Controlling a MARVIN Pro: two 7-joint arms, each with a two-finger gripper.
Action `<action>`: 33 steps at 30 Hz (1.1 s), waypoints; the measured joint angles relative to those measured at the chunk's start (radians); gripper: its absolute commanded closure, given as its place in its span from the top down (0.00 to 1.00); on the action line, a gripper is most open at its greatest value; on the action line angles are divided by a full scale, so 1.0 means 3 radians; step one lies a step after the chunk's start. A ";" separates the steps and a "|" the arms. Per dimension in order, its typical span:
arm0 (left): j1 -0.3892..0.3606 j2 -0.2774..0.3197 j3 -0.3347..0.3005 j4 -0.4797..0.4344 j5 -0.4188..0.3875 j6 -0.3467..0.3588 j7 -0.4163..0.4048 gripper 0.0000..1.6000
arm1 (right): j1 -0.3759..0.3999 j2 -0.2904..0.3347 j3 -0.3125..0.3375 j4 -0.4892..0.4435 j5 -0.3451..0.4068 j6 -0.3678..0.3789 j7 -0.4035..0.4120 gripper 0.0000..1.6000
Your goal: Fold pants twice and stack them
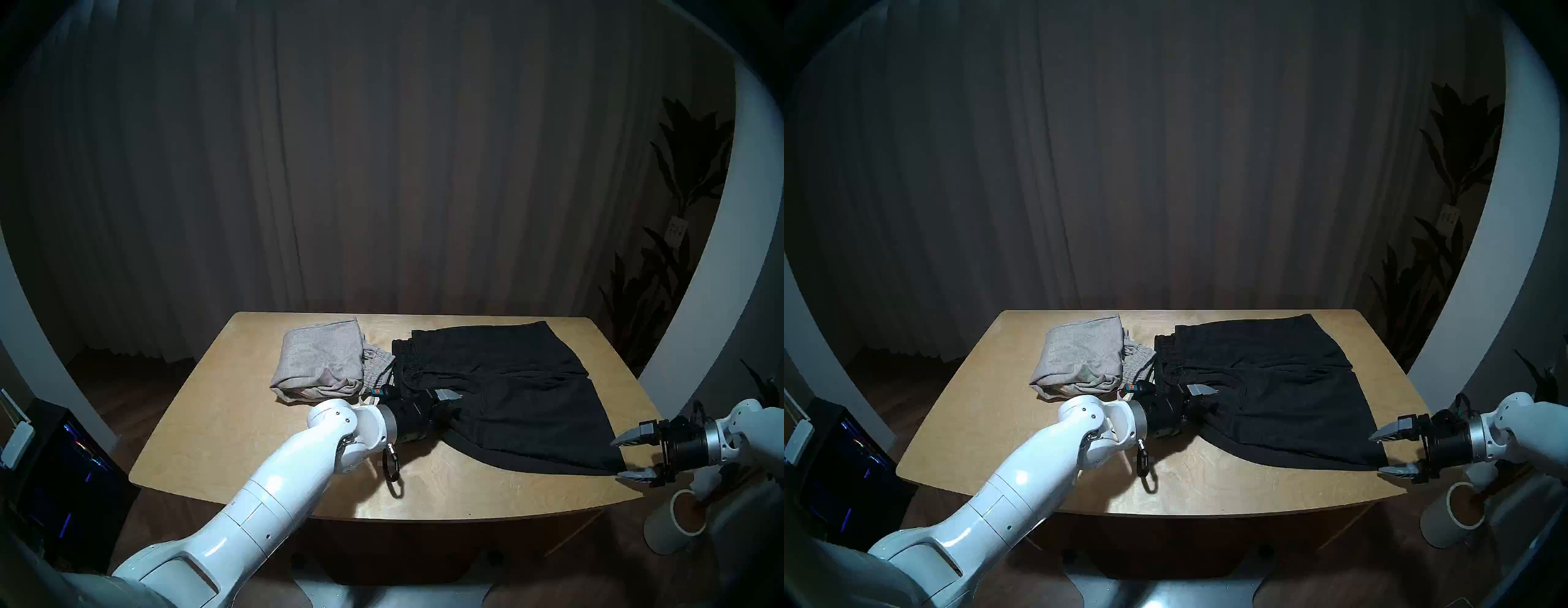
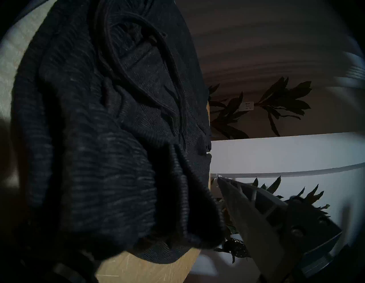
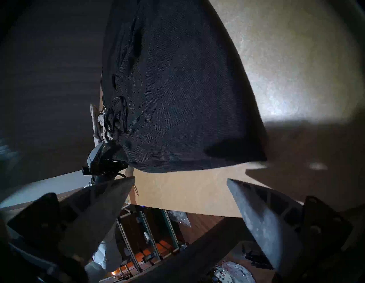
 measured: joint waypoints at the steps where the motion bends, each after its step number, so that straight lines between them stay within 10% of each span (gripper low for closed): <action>1: -0.0002 0.0000 0.0002 0.0002 0.0000 -0.0001 -0.0001 1.00 | -0.0005 0.0000 0.0000 0.0004 0.0000 0.0000 0.0008 1.00; 33: -0.0133 -0.0106 0.0093 0.0180 0.0049 -0.0075 -0.0065 1.00 | -0.0144 0.0000 0.0079 0.0179 -0.0011 0.0000 0.0436 1.00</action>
